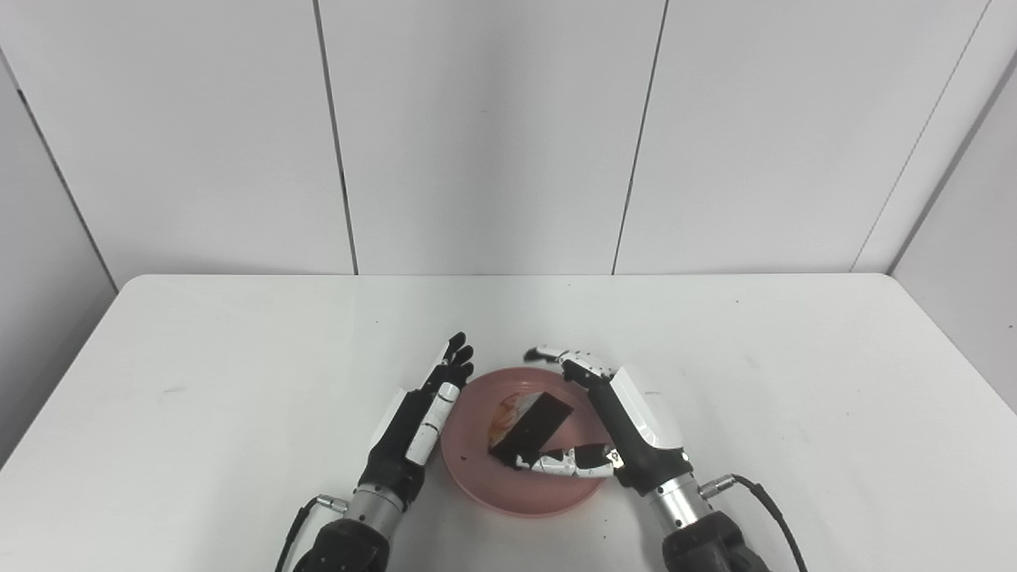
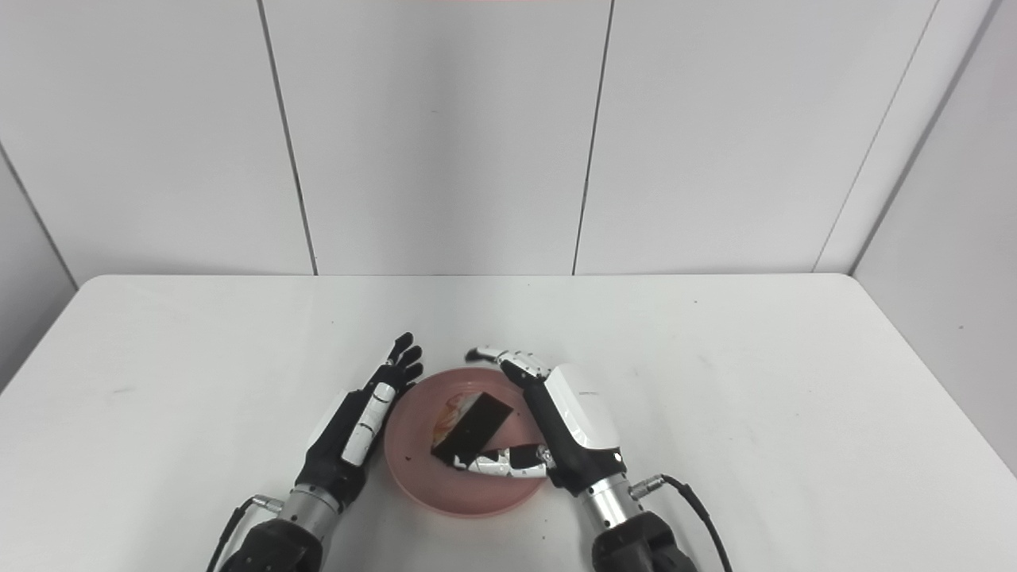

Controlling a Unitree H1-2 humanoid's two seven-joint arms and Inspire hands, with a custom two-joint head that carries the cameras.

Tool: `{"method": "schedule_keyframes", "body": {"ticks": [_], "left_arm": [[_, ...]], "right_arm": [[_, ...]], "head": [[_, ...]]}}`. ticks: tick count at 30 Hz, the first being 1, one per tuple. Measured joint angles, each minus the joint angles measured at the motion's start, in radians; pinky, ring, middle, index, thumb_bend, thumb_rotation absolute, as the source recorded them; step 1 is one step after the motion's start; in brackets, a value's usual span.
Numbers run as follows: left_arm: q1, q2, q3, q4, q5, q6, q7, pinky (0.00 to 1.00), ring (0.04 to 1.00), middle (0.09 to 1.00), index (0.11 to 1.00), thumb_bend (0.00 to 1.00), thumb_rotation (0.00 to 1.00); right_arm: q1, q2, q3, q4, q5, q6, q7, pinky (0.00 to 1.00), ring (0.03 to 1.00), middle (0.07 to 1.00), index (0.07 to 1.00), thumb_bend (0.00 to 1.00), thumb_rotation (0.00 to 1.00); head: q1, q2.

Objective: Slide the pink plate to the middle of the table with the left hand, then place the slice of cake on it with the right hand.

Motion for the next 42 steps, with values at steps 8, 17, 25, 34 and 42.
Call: {"method": "schedule_keyframes", "body": {"ticks": [8, 17, 25, 34, 42], "left_arm": [[0.0, -0.001, 0.0, -0.001, -0.001, 0.001, -0.001, 0.96, 0.975, 0.985, 0.99, 0.72, 1.0], [0.002, 0.001, -0.001, -0.002, 0.001, 0.002, 0.0, 0.97, 0.973, 0.988, 0.991, 0.72, 1.0], [0.003, 0.001, 0.001, -0.004, -0.001, 0.005, -0.001, 1.0, 0.985, 0.995, 0.997, 0.7, 1.0], [0.003, 0.0, 0.002, -0.006, -0.002, 0.011, -0.002, 1.0, 1.0, 1.0, 1.0, 0.71, 1.0], [0.008, -0.005, 0.011, -0.008, 0.004, -0.03, 0.026, 0.98, 1.0, 1.0, 1.0, 0.74, 1.0]], "right_arm": [[0.01, -0.018, -0.01, -0.012, 0.07, 0.004, 0.064, 0.79, 0.926, 0.946, 0.906, 0.6, 0.41], [0.03, -0.011, -0.045, -0.048, 0.112, 0.009, 0.064, 0.88, 0.978, 0.999, 0.97, 0.58, 0.57], [0.041, 0.016, -0.112, 0.005, 0.235, 0.013, 0.057, 0.93, 0.949, 0.984, 0.984, 0.66, 0.73], [0.042, 0.035, -0.165, 0.011, 0.388, 0.071, 0.079, 0.97, 0.957, 0.993, 1.0, 0.59, 0.8], [0.047, 0.061, -0.203, 0.038, 0.583, 0.133, 0.134, 1.0, 1.0, 1.0, 1.0, 0.65, 0.86]], "head": [[0.0, 0.002], [-0.003, 0.003], [-0.003, 0.003], [-0.006, -0.002], [-0.008, 0.0]]}}
